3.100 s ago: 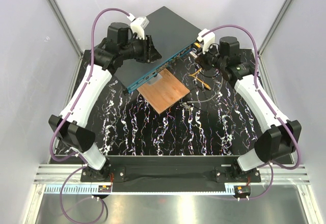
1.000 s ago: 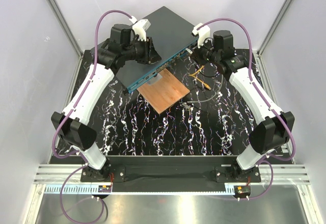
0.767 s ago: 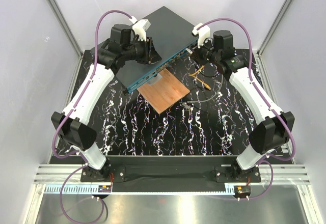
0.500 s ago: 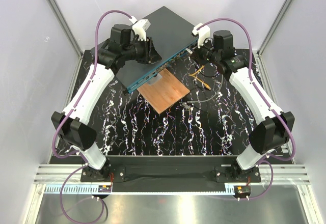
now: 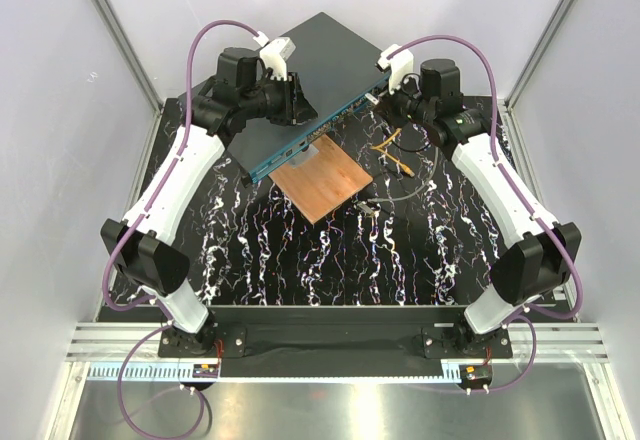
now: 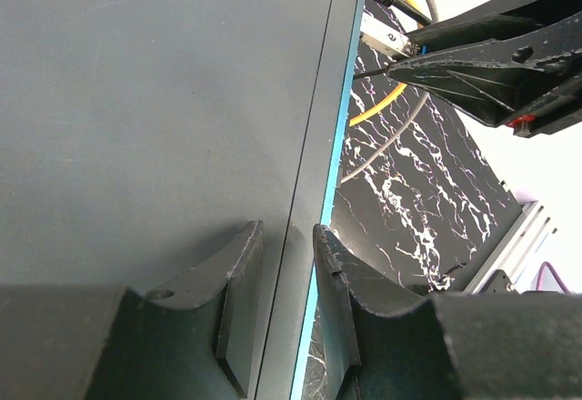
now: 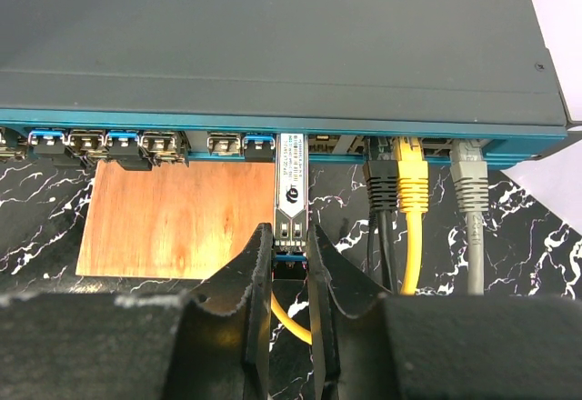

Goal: Insert the plug into the switch port

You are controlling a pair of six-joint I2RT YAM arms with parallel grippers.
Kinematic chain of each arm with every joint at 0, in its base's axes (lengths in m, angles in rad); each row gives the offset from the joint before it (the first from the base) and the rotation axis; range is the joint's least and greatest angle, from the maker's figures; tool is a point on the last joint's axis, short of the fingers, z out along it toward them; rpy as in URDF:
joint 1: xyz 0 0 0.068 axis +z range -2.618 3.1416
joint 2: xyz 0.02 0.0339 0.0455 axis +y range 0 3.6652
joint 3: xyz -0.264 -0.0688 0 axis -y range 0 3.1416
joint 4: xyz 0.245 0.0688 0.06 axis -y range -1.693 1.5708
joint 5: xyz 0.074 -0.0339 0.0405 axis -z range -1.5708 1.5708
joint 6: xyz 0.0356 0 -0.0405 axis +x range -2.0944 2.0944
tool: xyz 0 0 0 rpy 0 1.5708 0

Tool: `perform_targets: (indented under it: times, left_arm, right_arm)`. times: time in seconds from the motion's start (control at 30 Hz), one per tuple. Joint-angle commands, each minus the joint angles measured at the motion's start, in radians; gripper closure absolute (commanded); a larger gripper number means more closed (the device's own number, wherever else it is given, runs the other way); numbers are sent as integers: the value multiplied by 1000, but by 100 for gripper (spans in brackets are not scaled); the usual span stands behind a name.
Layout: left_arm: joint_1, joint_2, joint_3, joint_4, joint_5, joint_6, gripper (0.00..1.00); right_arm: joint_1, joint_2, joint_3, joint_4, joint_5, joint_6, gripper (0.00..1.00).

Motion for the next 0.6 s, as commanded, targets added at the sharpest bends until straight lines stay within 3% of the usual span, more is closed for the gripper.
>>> perform_targets:
  times: [0.0,0.57]
  left_arm:
    - [4,-28,4,41,21,-8,67]
    - [7,-25,10,44,27,-7,67]
  right_arm:
    - [13,-53,17,34,17,-13,100]
    - [13,2,7,62,11,-17,100]
